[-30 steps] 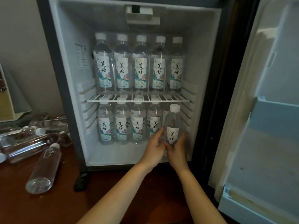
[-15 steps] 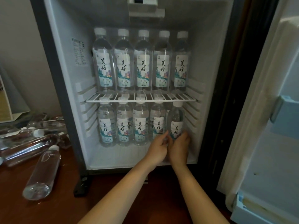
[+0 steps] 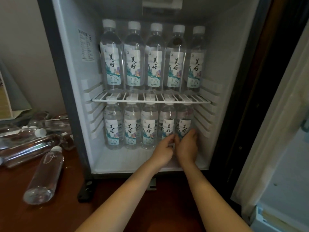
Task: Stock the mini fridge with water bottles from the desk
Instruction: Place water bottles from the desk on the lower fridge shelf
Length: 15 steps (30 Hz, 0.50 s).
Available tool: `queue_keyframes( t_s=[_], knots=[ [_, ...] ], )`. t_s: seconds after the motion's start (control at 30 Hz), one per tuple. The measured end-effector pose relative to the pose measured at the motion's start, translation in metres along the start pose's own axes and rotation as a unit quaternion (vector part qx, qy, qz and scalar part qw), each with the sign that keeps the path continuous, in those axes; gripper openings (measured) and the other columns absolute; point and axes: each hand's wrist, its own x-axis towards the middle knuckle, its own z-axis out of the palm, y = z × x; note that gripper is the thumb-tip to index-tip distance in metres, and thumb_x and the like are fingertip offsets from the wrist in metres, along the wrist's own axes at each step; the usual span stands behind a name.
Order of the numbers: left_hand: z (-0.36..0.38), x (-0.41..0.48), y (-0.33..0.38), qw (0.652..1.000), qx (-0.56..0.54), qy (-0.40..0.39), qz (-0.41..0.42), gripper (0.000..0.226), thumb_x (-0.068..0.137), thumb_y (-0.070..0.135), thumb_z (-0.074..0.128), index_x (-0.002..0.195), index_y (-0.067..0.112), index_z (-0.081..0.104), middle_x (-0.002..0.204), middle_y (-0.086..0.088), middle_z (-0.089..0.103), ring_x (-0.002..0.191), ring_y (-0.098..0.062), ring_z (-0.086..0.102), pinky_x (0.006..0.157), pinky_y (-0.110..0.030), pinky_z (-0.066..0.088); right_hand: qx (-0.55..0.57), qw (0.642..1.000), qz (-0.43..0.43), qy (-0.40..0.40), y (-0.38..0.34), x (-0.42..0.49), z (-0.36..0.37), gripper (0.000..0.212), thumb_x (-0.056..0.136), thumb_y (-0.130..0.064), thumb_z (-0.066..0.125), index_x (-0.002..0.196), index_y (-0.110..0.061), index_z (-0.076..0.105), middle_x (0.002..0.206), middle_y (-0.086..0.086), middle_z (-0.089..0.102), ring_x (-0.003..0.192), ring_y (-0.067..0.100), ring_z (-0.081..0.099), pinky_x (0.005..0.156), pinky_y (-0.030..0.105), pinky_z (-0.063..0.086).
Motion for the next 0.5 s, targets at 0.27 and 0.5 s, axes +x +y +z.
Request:
queue_keyframes(
  t_s=[0.27, 0.5],
  knots=[
    [-0.010, -0.007, -0.003, 0.999, -0.005, 0.033, -0.002, 0.057, 0.087, -0.016, 0.029, 0.137, 0.008, 0.042, 0.133, -0.013, 0.049, 0.128, -0.019, 0.043, 0.100, -0.019, 0.032, -0.020, 1.000, -0.003, 0.003, 0.000, 0.000, 0.000, 0.052, 0.089, -0.032, 0.059, 0.122, 0.000, 0.037, 0.127, 0.022, 0.047, 0.109, 0.041, 0.054, 0.078, 0.045, 0.047],
    [-0.031, -0.030, -0.002, 0.999, 0.015, 0.052, -0.007, 0.050, 0.092, -0.009, 0.034, 0.136, 0.013, 0.043, 0.138, -0.004, 0.046, 0.128, -0.014, 0.041, 0.099, -0.018, 0.031, 0.045, 0.998, 0.053, -0.003, -0.008, -0.012, -0.002, 0.049, 0.089, -0.018, 0.058, 0.126, 0.003, 0.033, 0.125, 0.027, 0.049, 0.109, 0.043, 0.055, 0.083, 0.047, 0.048]
  ],
)
